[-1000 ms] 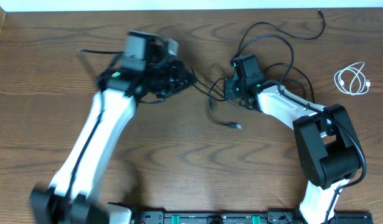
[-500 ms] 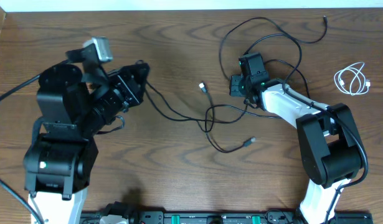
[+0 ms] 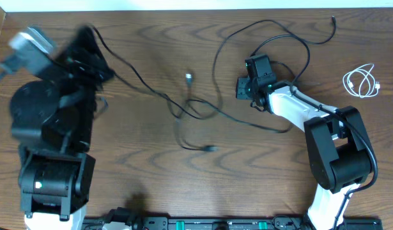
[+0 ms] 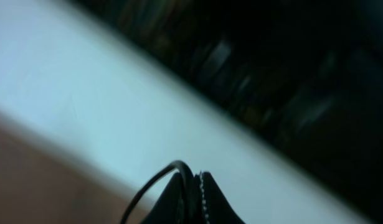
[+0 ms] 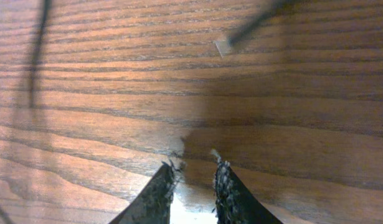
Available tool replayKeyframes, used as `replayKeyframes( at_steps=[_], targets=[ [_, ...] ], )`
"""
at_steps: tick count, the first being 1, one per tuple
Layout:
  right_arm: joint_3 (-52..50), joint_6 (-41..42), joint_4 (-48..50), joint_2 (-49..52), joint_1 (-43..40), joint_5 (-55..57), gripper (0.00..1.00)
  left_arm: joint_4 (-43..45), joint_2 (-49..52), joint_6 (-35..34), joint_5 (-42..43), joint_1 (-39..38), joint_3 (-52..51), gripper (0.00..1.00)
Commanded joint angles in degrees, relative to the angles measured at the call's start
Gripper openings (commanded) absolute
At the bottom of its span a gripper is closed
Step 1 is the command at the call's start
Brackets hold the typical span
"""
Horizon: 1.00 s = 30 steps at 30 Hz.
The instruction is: Untangle cables
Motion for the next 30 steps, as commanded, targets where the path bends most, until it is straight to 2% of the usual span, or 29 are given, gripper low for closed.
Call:
replayKeyframes(
  at_steps=[1,4,6,8,10,16,17,22,24,27,29,30],
  targets=[
    [-0.31,0.48,-0.28,0.59,-0.39,0.92,0.22,14.34,1.95,-0.22,-3.65,0.13,0.92,0.07],
    [-0.31,0.48,-0.42,0.59,-0.39,0.92,0.23,28.35,4.5,-0.17,-5.22,0.13,0.92,0.07],
    [-0.31,0.48,-0.46,0.59,-0.39,0.92,0.23,40.28,6.71,-0.2,-11.69,0.13,0.92,0.07],
    [-0.31,0.46,-0.46,0.59,-0.39,0.92,0.23,43.85,7.52,-0.22,-14.16,0.13,0.94,0.07],
    [-0.31,0.46,-0.46,0.59,-0.39,0.92,0.23,42.6,7.58,-0.22,-13.84,0.07,0.92,0.07],
    [-0.31,0.46,-0.46,0.59,-0.39,0.92,0.23,19.67,8.02,-0.22,-4.28,-0.57,0.92,0.07],
    [-0.31,0.46,-0.46,0.59,-0.39,0.92,0.23,12.85,8.48,-0.22,-1.22,-0.57,0.92,0.07],
    [-0.31,0.46,-0.42,0.59,-0.39,0.92,0.24,-6.88,10.58,-0.17,10.56,-0.57,0.92,0.07],
    [-0.31,0.46,-0.44,0.59,-0.39,0.9,0.27,-16.15,12.02,0.15,11.65,-0.57,0.92,0.07],
    [-0.28,-0.76,-0.55,0.59,-0.39,-0.52,0.31,-22.75,13.53,3.15,11.61,-0.5,0.92,0.07],
    [0.28,-6.6,-0.42,0.33,-0.39,-5.31,0.34,-26.4,14.8,5.75,11.61,-0.5,0.92,0.07],
    [1.64,-8.83,-2.12,-0.24,-0.39,-6.93,0.4,-29.05,16.17,7.96,11.56,-0.5,0.92,0.07]
  ],
)
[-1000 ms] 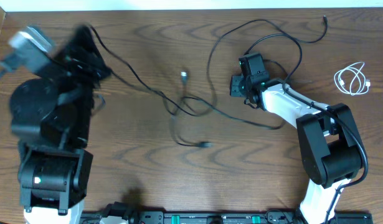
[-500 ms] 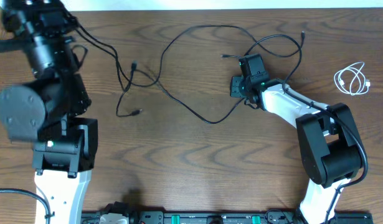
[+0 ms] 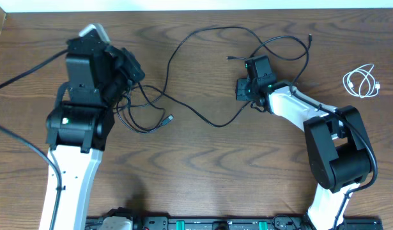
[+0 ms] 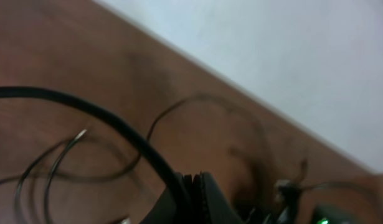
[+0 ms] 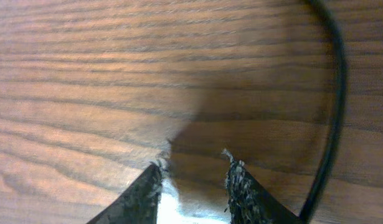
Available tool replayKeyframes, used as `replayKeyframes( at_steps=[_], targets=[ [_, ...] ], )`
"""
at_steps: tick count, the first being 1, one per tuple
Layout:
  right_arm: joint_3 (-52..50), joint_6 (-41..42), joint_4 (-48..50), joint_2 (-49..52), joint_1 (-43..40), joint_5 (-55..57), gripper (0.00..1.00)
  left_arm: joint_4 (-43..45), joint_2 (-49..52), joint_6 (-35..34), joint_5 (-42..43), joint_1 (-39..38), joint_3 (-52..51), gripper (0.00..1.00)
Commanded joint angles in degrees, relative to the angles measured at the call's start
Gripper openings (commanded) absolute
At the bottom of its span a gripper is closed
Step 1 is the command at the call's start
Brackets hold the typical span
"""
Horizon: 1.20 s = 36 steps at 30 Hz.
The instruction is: Untangle cables
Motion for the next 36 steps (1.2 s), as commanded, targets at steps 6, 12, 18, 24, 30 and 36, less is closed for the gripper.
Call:
replayKeyframes(
  at_steps=[6,12,18,24,30,36],
  targets=[
    [15.69,-11.41,-21.57,-2.78,-0.39,-17.31,0.51,-10.58,8.57,8.66,-1.2,1.57,0.46,0.07],
    [17.38,-14.62,-25.42,-2.56,1.44,-25.57,0.52,-13.97,15.15,8.66,-1.22,2.95,0.46,0.07],
    [17.38,-15.87,-24.3,-0.76,7.98,-19.39,0.51,-15.19,21.81,8.44,-1.16,5.68,0.46,0.07],
    [17.38,-15.89,-21.53,1.6,13.38,-16.79,0.55,-15.26,25.75,8.46,-1.16,8.07,0.42,0.07],
    [17.38,-15.89,-16.2,2.67,16.48,-19.98,0.55,-15.32,27.74,12.44,8.44,8.55,0.42,0.07],
    [17.38,-12.81,-12.63,2.67,15.72,-26.67,0.56,-13.0,27.76,10.58,7.8,8.68,0.42,0.07]
  ],
)
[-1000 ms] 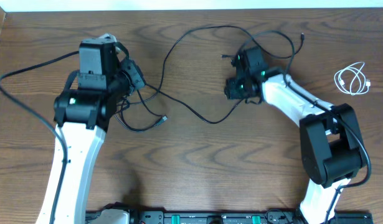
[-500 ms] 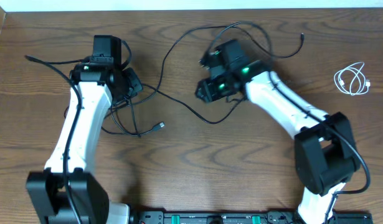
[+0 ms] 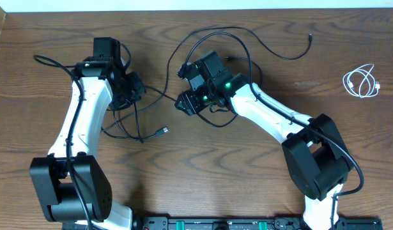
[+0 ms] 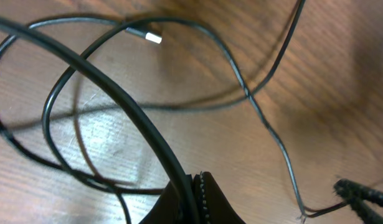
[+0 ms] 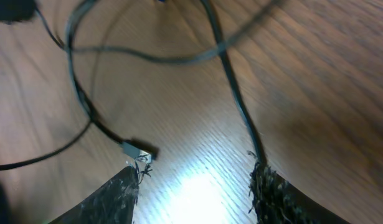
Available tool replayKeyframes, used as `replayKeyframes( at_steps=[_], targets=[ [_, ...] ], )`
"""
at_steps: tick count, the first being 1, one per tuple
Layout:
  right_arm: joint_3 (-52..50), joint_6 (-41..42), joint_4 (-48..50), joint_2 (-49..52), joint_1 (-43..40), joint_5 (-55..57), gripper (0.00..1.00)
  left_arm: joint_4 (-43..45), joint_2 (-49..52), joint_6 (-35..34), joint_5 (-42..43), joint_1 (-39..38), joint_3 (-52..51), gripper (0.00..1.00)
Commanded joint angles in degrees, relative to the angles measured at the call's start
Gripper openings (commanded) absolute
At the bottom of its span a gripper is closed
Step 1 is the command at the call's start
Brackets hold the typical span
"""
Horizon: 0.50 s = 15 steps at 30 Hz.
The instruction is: Untangle cables
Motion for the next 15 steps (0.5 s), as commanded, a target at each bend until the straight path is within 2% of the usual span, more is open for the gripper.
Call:
replayKeyframes(
  at_steps=[1,6,9,15],
  targets=[
    [0.28,1.79,0.76,0.66,-0.31,-1.36,0.57,1.88,0.35,0.11,0.83,0.26,0.39,0.07],
    [0.28,0.76,0.9,2.23,0.39,2.25,0.63,4.68,1.64,-3.39,-3.45,0.24,0.17,0.07],
    [0.28,-1.31,-2.8,2.45,0.9,2.71,0.64,4.72,2.64,-3.3,-3.48,0.26,0.17,0.07],
    [0.28,-2.64,-13.73,2.58,0.94,10.86,0.66,6.08,3.34,-3.13,-3.43,0.24,0.17,0.07]
  ],
)
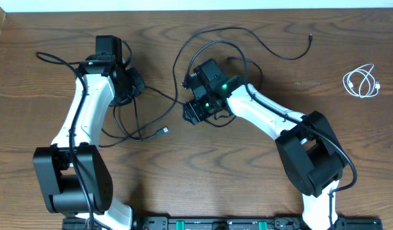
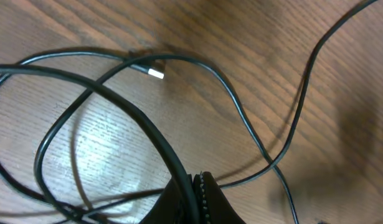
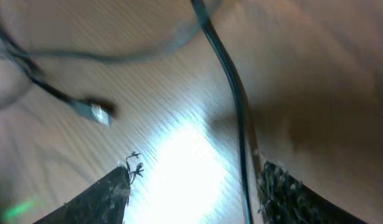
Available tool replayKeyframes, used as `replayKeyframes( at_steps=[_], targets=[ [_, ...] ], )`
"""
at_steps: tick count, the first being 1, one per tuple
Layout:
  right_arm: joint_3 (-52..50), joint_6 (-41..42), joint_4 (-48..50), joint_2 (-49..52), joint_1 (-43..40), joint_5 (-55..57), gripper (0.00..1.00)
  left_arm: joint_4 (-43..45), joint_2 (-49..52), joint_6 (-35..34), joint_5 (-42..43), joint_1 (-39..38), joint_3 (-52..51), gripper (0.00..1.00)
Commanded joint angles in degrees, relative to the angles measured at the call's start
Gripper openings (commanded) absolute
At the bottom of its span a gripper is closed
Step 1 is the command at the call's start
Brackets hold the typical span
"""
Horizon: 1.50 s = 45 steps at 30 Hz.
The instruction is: Untangle cables
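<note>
Black cables (image 1: 145, 96) lie looped and crossed on the wooden table between my two arms. One ends in a silver plug (image 1: 163, 131). My left gripper (image 1: 127, 85) is shut on a thick black cable (image 2: 126, 115) just above the table, and its tips (image 2: 195, 185) pinch that cable. A plug (image 2: 155, 73) lies ahead of it. My right gripper (image 1: 193, 110) stands wide open low over the table, nothing between its fingers (image 3: 194, 180). A thin cable (image 3: 231, 93) runs down beside its right finger (image 3: 275, 186). Another plug (image 3: 98, 112) lies to its upper left.
A coiled white cable (image 1: 361, 82) lies apart at the far right. One black cable end (image 1: 310, 38) trails towards the back right. The table's far edge (image 1: 196, 9) borders a white wall.
My right gripper has shifted slightly to the right and nearer the front, still wide open. In its view the plug now lies further from its left finger. My left gripper still grips the thick cable.
First my left arm was raised at the far left, shut on a cable, with my right gripper barely open at the table's right centre. Then the left arm was lower and the cables lay further left. Later my right gripper stood wide open by the tangle, where it remains.
</note>
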Motion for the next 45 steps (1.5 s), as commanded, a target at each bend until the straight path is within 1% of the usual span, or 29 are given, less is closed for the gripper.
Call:
replayKeyframes(
  at_steps=[1,4,7,8,10,11,12,13,15,18,20,21,22,25,27,30,33,35,37,40,42,45],
  targets=[
    [0.28,-2.25,-3.63,0.59,0.33,4.61,0.65,0.44,0.31,-0.7,-0.9,0.24,0.17,0.07],
    [0.28,-2.4,-5.22,1.84,0.5,4.66,0.64,0.61,0.35,-0.7,-0.9,0.24,0.17,0.07],
    [0.28,-1.68,-5.53,3.5,1.09,5.55,0.59,0.63,0.52,-0.7,-0.92,0.24,0.09,0.07],
    [0.28,-1.66,-5.51,3.5,1.18,5.68,0.55,0.76,0.66,-0.7,-0.9,0.24,-0.04,0.07],
    [0.31,-1.64,-5.31,3.5,1.18,5.68,0.44,1.31,0.92,-0.7,-0.92,0.24,-0.55,0.07],
    [0.31,-1.62,-5.16,3.5,1.18,5.68,0.35,1.51,1.22,-0.7,-0.92,0.24,-0.66,0.07],
    [0.31,-1.64,-5.11,3.5,1.18,5.66,0.31,1.57,1.64,-0.7,-0.92,0.24,-0.66,0.07],
    [0.31,-1.7,-4.96,3.48,1.18,5.49,0.22,1.64,2.16,-0.7,-0.9,0.24,-0.66,0.07],
    [0.31,-1.7,-4.96,3.26,0.98,5.42,0.01,1.64,2.62,-0.7,-0.92,0.24,-0.66,0.07],
    [1.4,-1.73,-5.73,1.84,-0.22,6.23,0.01,1.68,2.64,-0.68,-1.16,0.26,-0.66,0.07],
    [6.4,-3.3,-11.61,-1.49,-1.86,6.51,0.01,1.64,2.64,-0.68,-3.39,0.24,-0.66,0.07],
    [8.0,-3.87,-12.9,-2.29,-2.21,6.51,0.01,1.64,2.64,-0.7,-4.2,0.26,-0.66,0.07],
    [13.07,-6.27,-16.46,-4.96,-2.99,6.56,0.01,1.6,2.64,-0.7,-5.22,0.26,-0.66,0.07],
    [21.9,-7.3,-19.85,-9.75,-3.98,8.09,0.01,1.57,2.64,-0.72,-5.2,0.24,-0.66,0.07],
    [28.17,-7.34,-20.35,-13.25,-4.09,9.99,0.01,1.57,2.64,-0.7,-5.22,0.24,-0.66,0.07],
    [35.5,-7.37,-17.86,-18.56,-4.07,15.76,0.01,1.6,2.64,-0.7,-5.25,0.24,-0.66,0.07],
    [39.23,-7.34,-12.81,-23.87,-4.09,24.09,0.01,1.44,2.64,-0.72,-5.25,0.24,-0.66,0.07],
    [39.47,-7.5,-8.94,-26.84,-4.09,27.8,0.01,1.44,2.64,-0.7,-5.25,0.24,-0.66,0.07],
    [39.47,-10.75,-3.96,-29.92,-4.09,31.8,0.01,1.46,2.64,-0.72,-5.25,0.24,-0.66,0.07],
    [39.47,-11.34,-0.13,-32.22,-4.09,36.5,0.01,1.44,2.64,-0.7,-5.25,0.24,-0.66,0.07],
    [39.47,-11.72,-1.14,-32.74,-4.09,36.17,0.01,1.42,2.64,-0.7,-5.25,0.24,-0.66,0.07],
    [39.43,-11.08,-8.63,-32.17,-4.09,31.34,0.01,1.36,2.64,-0.7,-5.25,0.26,-0.66,0.07]
  ],
)
